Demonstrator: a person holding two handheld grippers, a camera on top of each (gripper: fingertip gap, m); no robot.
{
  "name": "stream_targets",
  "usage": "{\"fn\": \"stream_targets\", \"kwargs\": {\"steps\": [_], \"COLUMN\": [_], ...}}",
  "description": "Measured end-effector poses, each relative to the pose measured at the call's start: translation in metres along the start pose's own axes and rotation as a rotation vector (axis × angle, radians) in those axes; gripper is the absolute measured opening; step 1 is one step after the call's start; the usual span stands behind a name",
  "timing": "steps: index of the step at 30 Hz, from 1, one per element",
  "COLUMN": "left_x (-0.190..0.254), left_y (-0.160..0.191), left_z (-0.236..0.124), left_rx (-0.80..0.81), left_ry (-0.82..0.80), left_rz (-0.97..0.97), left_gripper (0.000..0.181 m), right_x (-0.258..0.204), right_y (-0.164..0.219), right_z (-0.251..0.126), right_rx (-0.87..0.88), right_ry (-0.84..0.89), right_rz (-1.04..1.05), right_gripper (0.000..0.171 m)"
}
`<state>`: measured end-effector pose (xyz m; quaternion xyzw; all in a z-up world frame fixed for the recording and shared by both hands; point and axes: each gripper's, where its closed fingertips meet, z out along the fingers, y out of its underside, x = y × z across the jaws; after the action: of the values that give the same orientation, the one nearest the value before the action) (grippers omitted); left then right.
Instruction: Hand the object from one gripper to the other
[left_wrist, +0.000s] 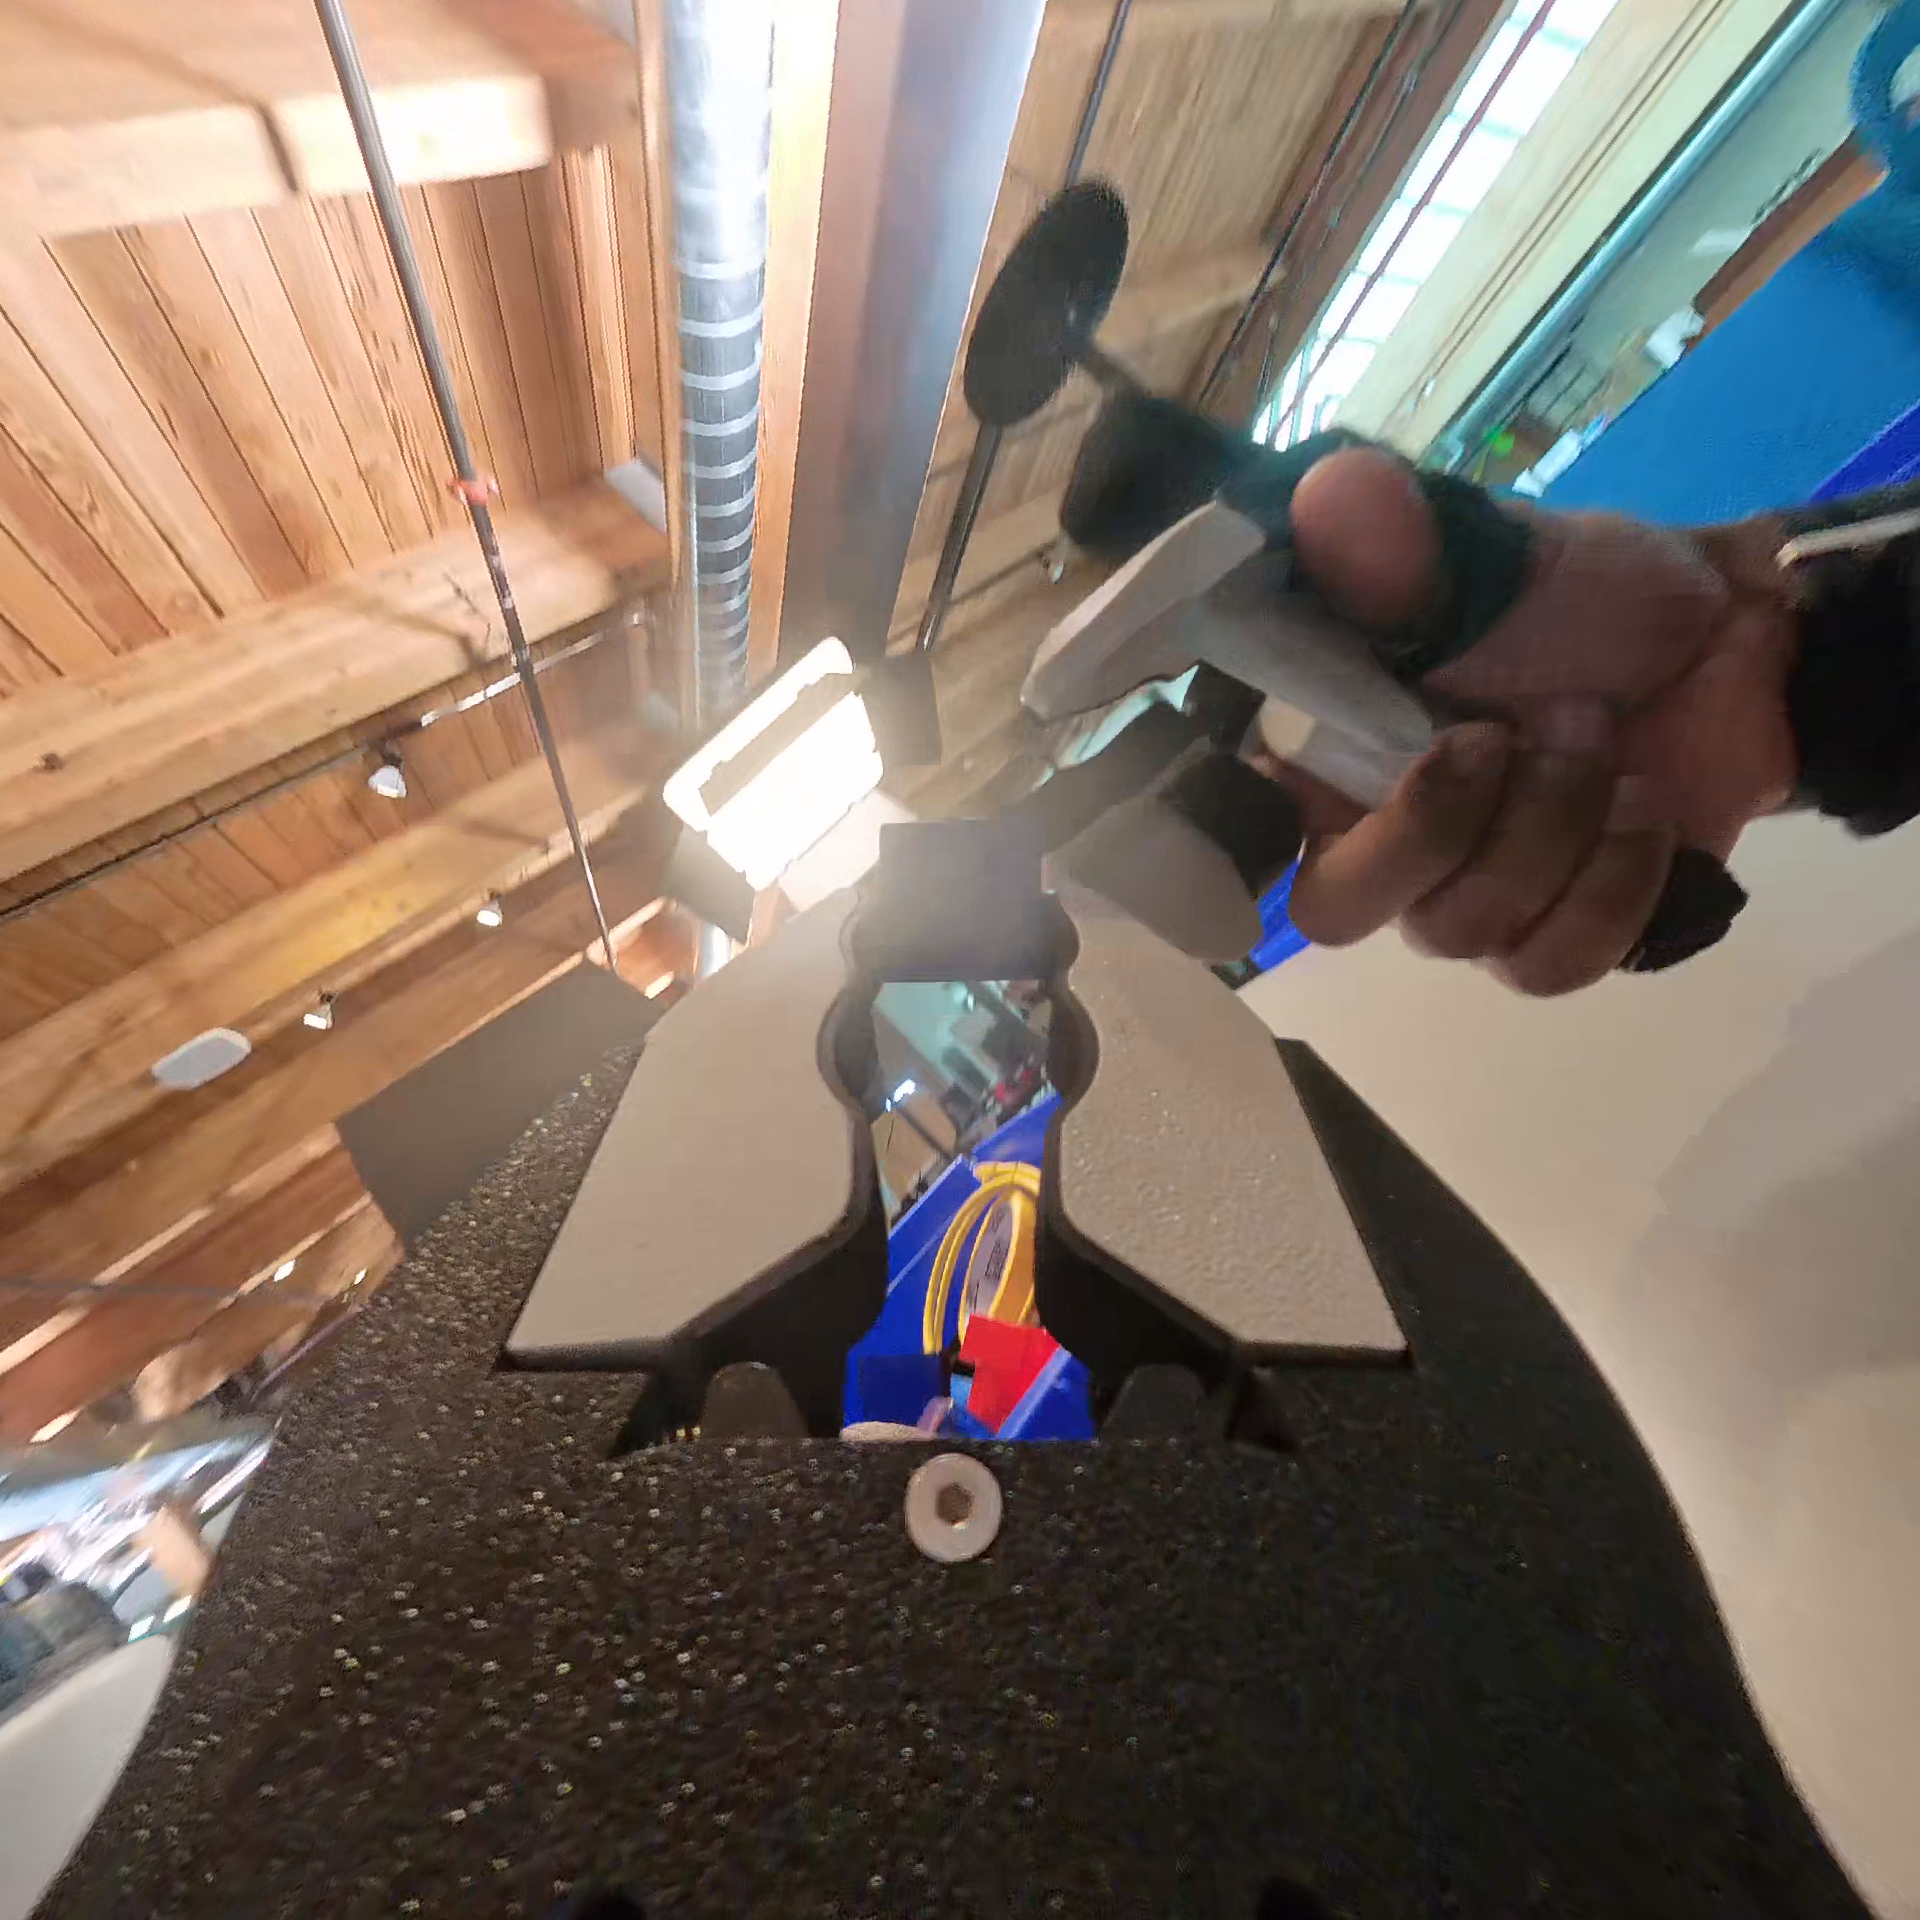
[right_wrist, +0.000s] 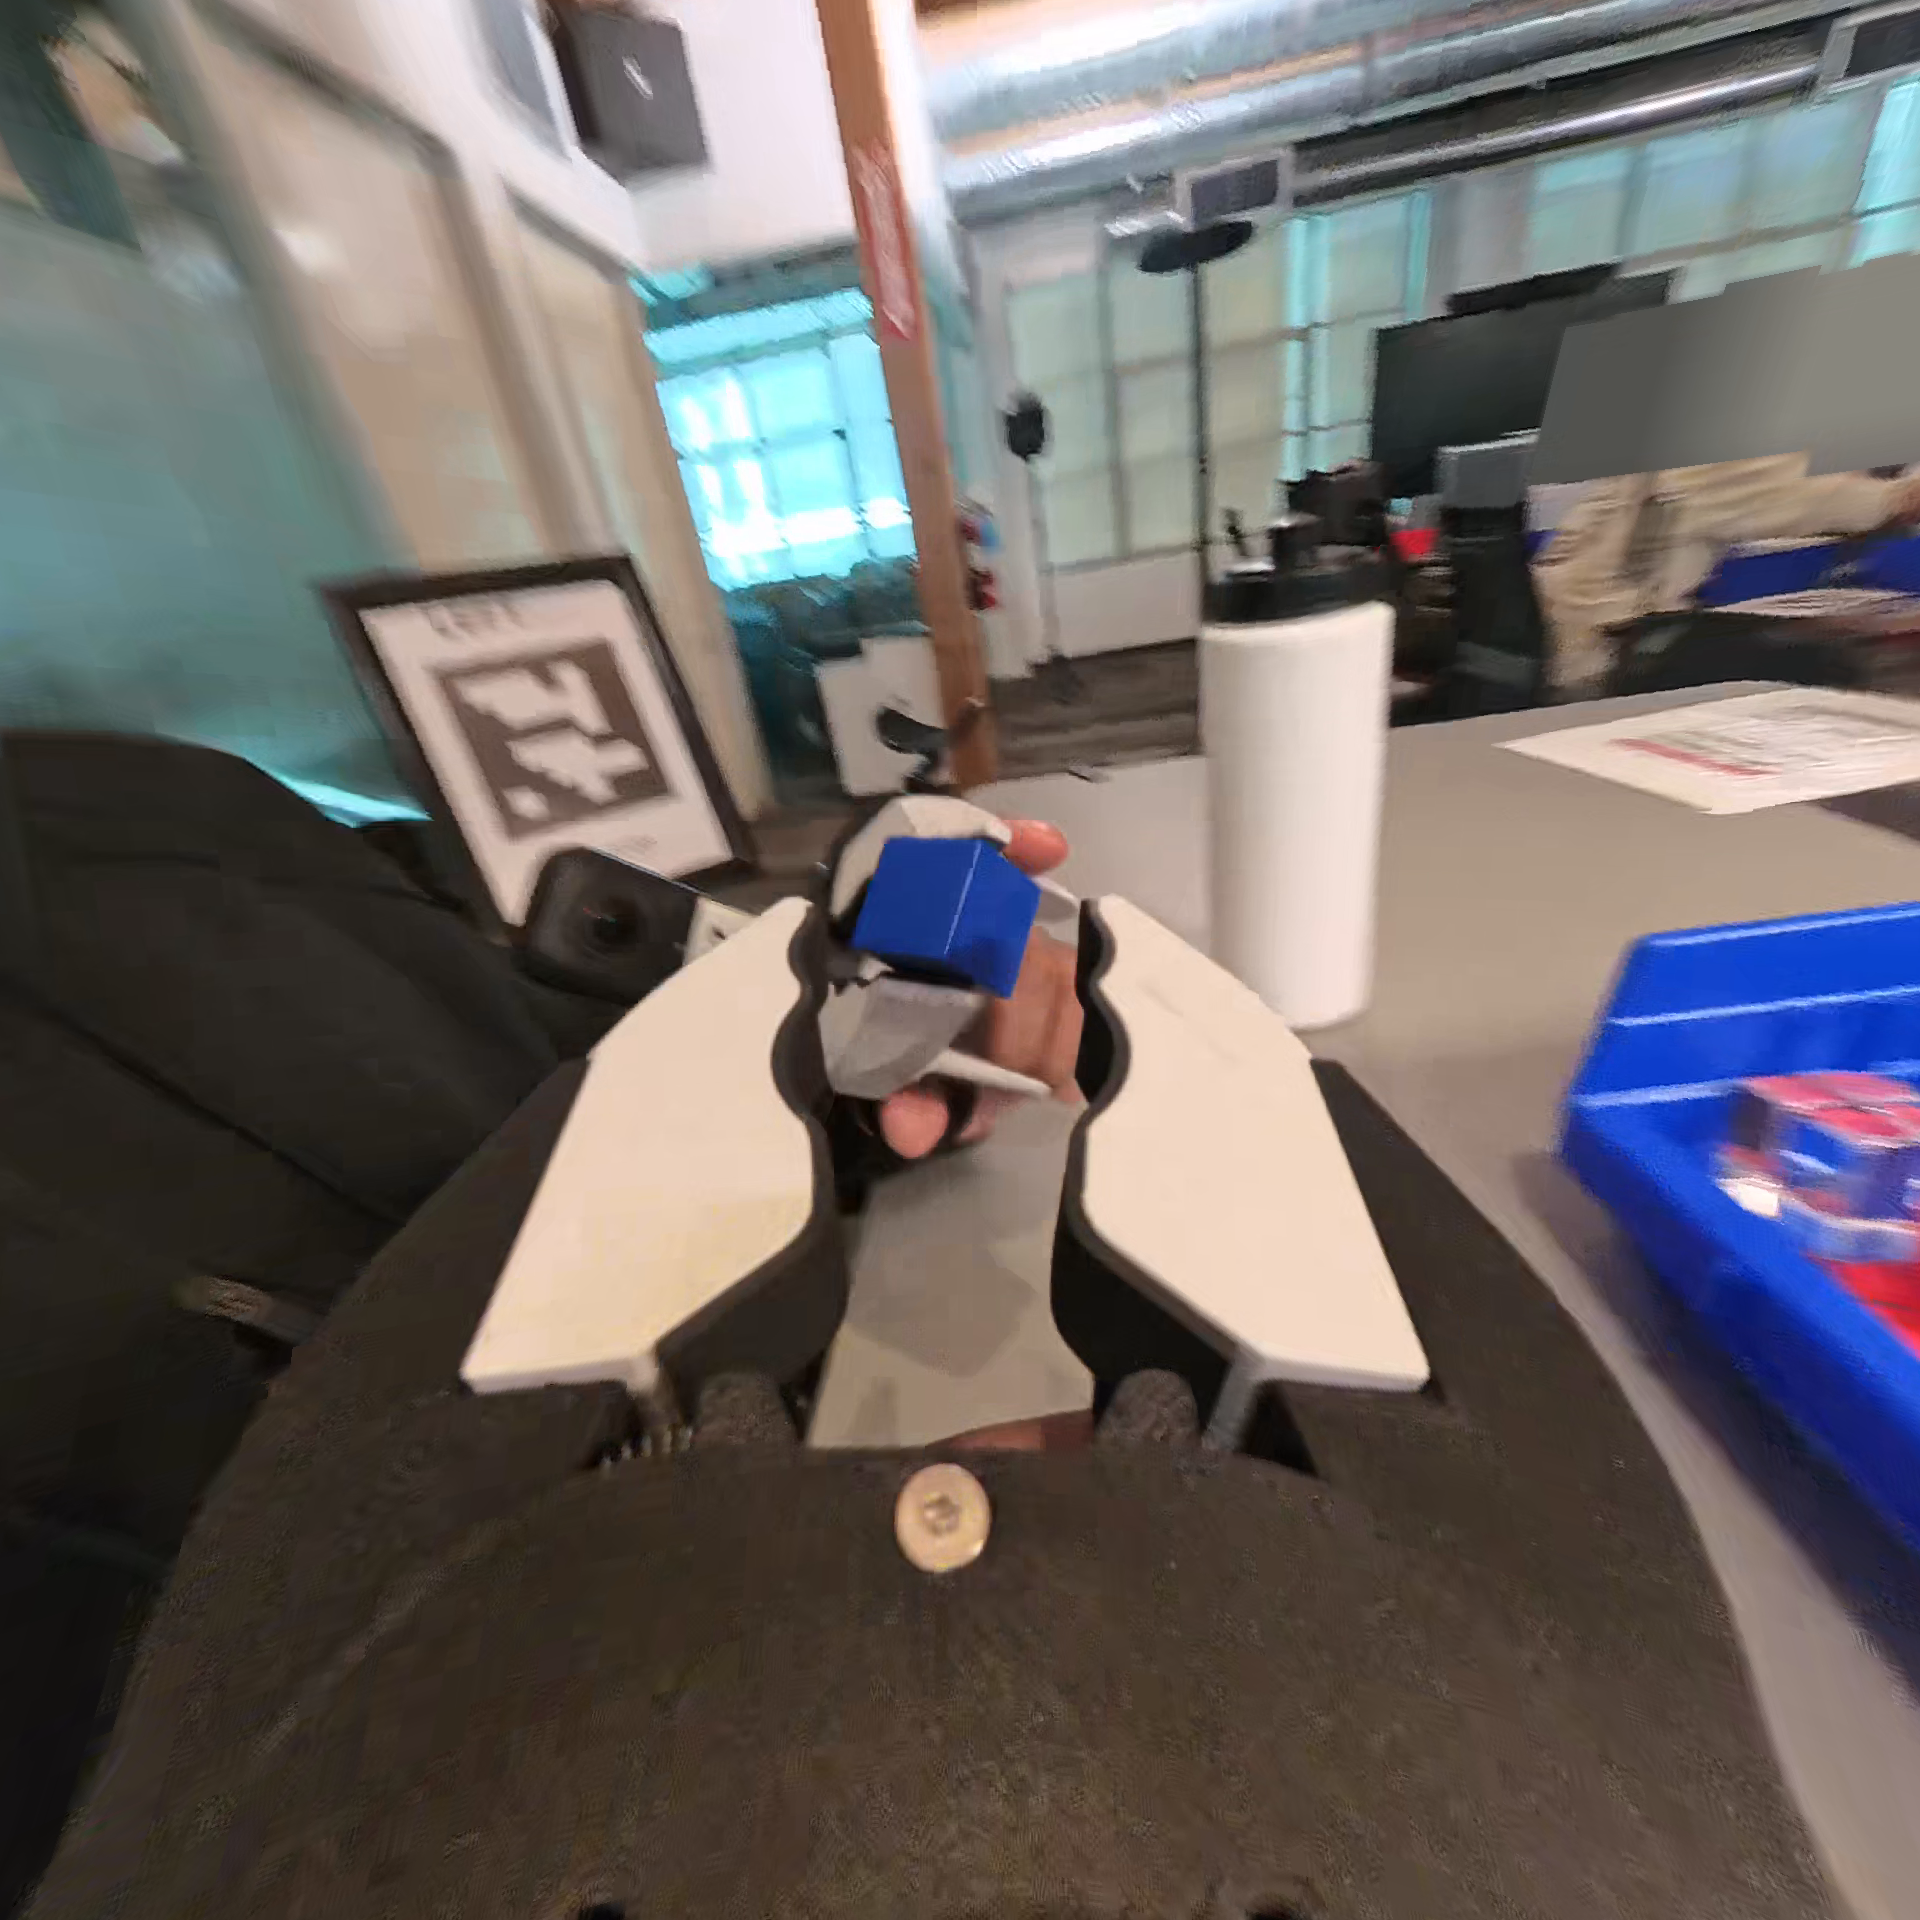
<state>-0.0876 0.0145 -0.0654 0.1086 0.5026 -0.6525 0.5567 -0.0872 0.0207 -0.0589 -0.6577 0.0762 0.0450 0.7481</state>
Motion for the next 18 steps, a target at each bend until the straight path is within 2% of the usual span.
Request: {"fn": "stream_targets", "kwargs": {"steps": [5, 12, 14, 18], "left_x": [0.006, 0.020, 0.019, 0.018], "left_y": [-0.016, -0.020, -0.017, -0.003], "left_z": [-0.004, 0.000, 0.002, 0.004], "left_rx": [0.091, 0.118, 0.104, 0.020], "left_ry": [0.025, 0.092, 0.098, 0.096], "left_rz": [0.037, 0.074, 0.060, 0.043], "left_gripper": [0.030, 0.029, 0.029, 0.029], "right_x": [-0.016, -0.022, -0.024, -0.015], "right_y": [-0.006, 0.025, 0.023, 0.025], "right_z": [0.000, 0.010, 0.009, 0.011], "right_rx": [0.052, -0.085, -0.076, -0.091], "right_ry": [-0.138, -0.164, -0.174, -0.116], "right_rz": [0.091, 0.126, 0.113, 0.093], "right_gripper": [0.047, 0.050, 0.037, 0.031]}}
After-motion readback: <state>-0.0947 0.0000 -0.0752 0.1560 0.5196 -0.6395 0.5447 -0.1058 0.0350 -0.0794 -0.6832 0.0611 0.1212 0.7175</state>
